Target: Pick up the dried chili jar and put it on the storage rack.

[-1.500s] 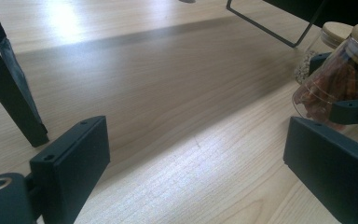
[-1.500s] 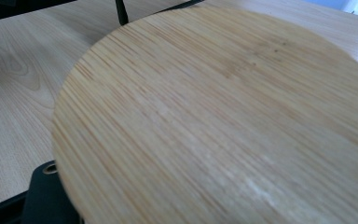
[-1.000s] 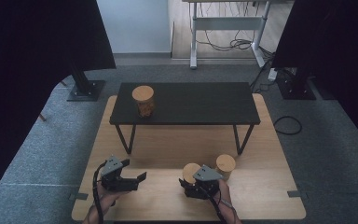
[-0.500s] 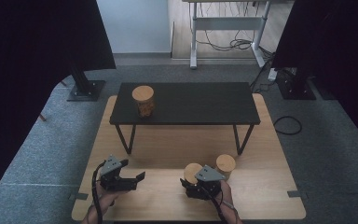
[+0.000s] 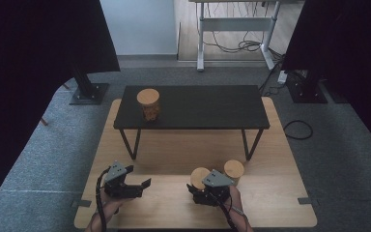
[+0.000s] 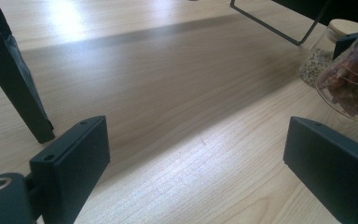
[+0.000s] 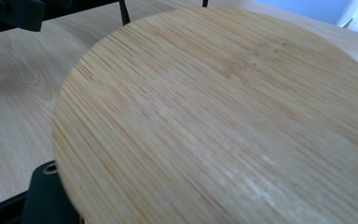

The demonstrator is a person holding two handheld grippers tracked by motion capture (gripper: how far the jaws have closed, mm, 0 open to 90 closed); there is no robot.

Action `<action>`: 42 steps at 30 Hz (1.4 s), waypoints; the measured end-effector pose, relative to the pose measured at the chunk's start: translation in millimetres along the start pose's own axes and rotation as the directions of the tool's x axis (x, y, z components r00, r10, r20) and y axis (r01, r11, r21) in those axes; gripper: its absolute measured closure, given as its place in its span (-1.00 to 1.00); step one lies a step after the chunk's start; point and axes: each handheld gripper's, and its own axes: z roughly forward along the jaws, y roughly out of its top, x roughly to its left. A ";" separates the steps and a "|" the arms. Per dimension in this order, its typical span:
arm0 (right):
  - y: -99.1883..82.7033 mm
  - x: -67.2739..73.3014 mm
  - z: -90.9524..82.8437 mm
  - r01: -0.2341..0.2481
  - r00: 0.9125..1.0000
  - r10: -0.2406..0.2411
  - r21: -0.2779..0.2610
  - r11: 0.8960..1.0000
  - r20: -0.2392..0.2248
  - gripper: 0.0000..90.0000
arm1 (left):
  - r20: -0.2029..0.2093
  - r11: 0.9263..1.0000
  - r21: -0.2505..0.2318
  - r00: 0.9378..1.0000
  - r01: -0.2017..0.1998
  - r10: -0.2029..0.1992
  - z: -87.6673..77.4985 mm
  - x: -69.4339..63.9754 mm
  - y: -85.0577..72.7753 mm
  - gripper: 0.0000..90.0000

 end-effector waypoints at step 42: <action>33.2 -2.8 -11.0 0.046 0.999 -0.046 -0.025 0.999 -0.005 -0.44 | 0.007 1.000 -0.015 1.000 -0.003 0.003 -2.5 -1.7 1.9 -0.86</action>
